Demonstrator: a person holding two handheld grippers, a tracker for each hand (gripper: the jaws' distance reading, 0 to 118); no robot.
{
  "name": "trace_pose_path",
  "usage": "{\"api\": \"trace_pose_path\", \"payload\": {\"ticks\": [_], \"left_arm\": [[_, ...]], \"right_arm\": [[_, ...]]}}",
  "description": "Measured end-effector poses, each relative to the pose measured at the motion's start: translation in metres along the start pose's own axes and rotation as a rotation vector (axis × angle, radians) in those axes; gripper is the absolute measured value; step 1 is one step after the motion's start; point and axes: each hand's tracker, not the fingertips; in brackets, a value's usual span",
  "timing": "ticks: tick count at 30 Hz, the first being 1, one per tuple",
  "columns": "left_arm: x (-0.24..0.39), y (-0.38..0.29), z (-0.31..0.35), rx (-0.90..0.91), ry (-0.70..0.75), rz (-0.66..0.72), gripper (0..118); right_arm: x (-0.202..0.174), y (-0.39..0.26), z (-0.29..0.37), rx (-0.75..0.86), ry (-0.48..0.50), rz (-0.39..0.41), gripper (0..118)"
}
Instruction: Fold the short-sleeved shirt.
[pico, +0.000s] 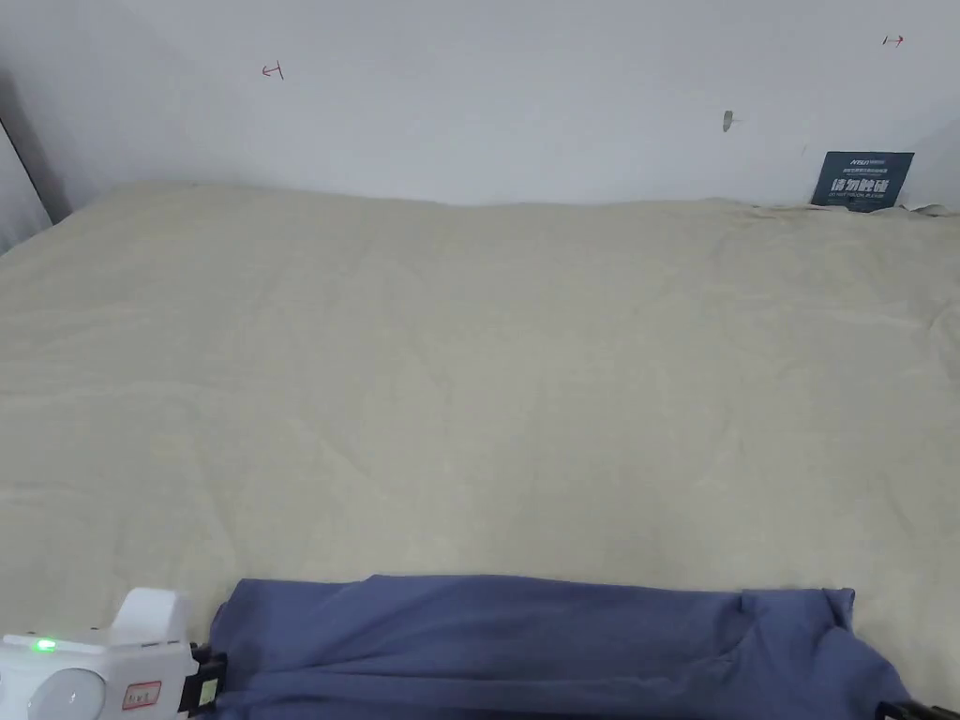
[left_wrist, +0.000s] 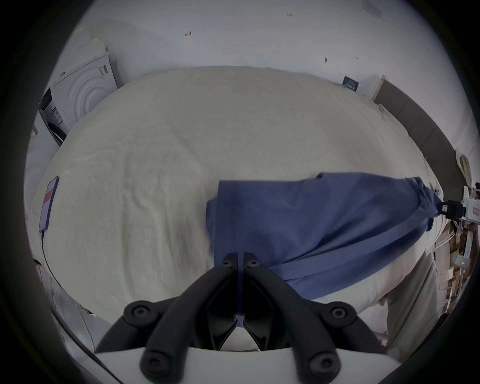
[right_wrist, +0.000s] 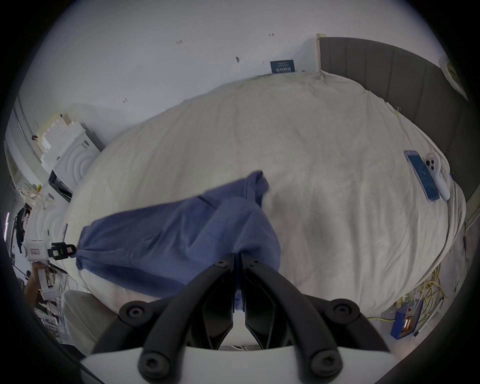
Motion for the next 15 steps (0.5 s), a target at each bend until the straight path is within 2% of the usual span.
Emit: {"api": "trace_pose_path", "payload": {"ticks": [7,15], "left_arm": [[0.004,-0.022,-0.004,-0.04,0.022,-0.031,0],[0.005,-0.03,-0.008,-0.047,0.028,-0.012,0]], "right_arm": [[0.0,-0.019,-0.019,-0.052,-0.06,0.028,3],[-0.005,-0.023,-0.017,-0.05,-0.073,0.027,4]]}}
